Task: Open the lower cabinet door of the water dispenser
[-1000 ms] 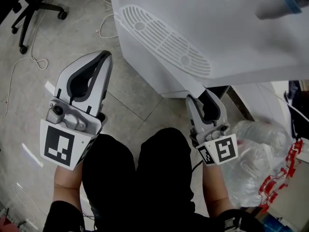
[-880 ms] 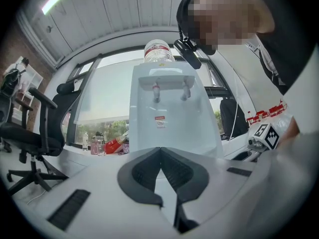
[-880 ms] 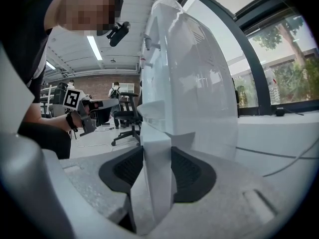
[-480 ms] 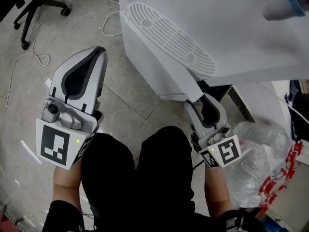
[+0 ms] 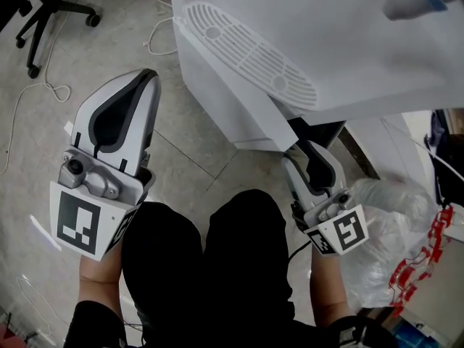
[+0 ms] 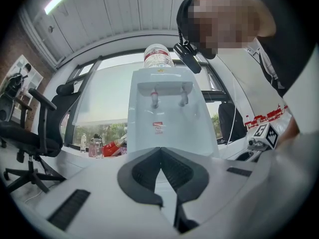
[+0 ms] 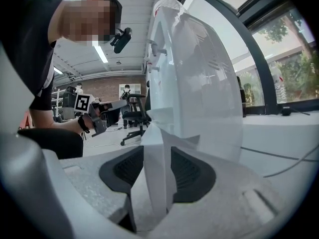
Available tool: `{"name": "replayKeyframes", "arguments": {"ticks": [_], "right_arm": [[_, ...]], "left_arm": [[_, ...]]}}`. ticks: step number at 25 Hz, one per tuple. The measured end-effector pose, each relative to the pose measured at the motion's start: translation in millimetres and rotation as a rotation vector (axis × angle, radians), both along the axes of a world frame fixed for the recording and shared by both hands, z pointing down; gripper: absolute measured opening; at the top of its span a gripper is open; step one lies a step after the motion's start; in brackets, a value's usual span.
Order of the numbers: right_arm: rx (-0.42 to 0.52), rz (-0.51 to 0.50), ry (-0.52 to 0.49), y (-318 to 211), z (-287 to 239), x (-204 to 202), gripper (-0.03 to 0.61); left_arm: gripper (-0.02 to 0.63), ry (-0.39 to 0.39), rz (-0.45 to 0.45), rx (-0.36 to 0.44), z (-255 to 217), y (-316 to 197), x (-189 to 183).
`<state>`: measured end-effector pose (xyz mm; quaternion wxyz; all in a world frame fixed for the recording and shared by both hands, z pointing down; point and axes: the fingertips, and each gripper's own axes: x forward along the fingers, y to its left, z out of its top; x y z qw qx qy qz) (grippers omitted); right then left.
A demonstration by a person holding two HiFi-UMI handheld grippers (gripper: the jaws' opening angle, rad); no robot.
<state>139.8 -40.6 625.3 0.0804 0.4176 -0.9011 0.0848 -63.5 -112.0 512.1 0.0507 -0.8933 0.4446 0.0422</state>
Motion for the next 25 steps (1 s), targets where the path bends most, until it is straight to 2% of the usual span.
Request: {"name": "replayKeyframes", "arguments": {"ticks": [3, 12, 16, 21, 25], "right_arm": [[0.014, 0.034, 0.019, -2.5, 0.7, 13.9, 0.172], [0.036, 0.109, 0.036, -20.7, 11.6, 27.9, 0.005], [0.034, 0.101, 0.03, -24.7, 15.9, 22.2, 0.005], [0.066, 0.039, 0.091, -19.1, 13.9, 6.8, 0.005], [0.048, 0.01, 0.077, -14.3, 13.4, 1.8, 0.005]], "left_arm": [[0.008, 0.011, 0.004, -0.003, -2.0, 0.9, 1.0], [0.008, -0.005, -0.008, 0.006, -5.5, 3.3, -1.8], [0.008, -0.014, -0.014, 0.0, -6.4, 3.4, -4.0], [0.008, -0.032, -0.023, -0.018, 0.7, 4.0, -8.7], [0.008, -0.022, -0.017, -0.023, 3.7, 2.0, -6.1]]}}
